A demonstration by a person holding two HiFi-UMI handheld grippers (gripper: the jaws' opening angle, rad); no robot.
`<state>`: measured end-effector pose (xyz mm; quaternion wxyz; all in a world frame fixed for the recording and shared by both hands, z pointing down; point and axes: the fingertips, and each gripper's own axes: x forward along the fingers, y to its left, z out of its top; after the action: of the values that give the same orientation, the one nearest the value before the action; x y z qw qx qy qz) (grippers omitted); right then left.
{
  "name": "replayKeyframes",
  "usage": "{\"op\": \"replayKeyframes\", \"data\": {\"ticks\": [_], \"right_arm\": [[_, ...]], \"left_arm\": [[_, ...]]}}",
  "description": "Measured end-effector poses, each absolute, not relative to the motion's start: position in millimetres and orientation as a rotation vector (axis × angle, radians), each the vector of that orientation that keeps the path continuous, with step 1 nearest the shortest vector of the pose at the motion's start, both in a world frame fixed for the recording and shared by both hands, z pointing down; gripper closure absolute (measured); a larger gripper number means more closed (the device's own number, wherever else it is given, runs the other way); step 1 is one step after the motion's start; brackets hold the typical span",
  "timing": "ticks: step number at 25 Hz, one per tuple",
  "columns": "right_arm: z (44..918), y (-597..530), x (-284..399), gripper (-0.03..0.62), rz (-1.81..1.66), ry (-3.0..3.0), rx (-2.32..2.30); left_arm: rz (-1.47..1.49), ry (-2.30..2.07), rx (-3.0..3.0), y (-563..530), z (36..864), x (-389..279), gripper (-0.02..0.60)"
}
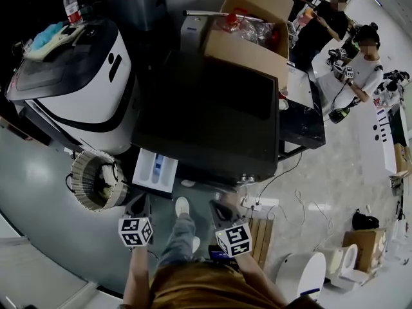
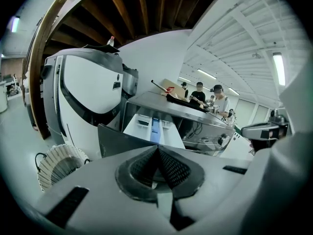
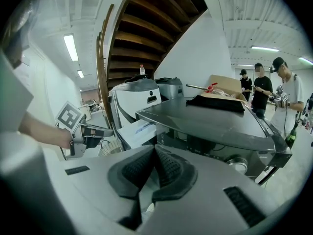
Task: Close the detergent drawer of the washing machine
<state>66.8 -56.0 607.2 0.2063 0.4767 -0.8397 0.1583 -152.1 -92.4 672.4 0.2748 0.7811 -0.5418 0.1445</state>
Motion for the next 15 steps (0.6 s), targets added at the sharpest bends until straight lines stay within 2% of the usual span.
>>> {"op": "replayKeyframes", "data": {"ticks": [15], "right_arm": [[611.8, -61.2, 69.6, 0.582, 0.454, -2.334, 1.324]], "left_arm": [[0.404, -1.467, 2.093, -94.7, 675.4, -152.7, 0.557]]}}
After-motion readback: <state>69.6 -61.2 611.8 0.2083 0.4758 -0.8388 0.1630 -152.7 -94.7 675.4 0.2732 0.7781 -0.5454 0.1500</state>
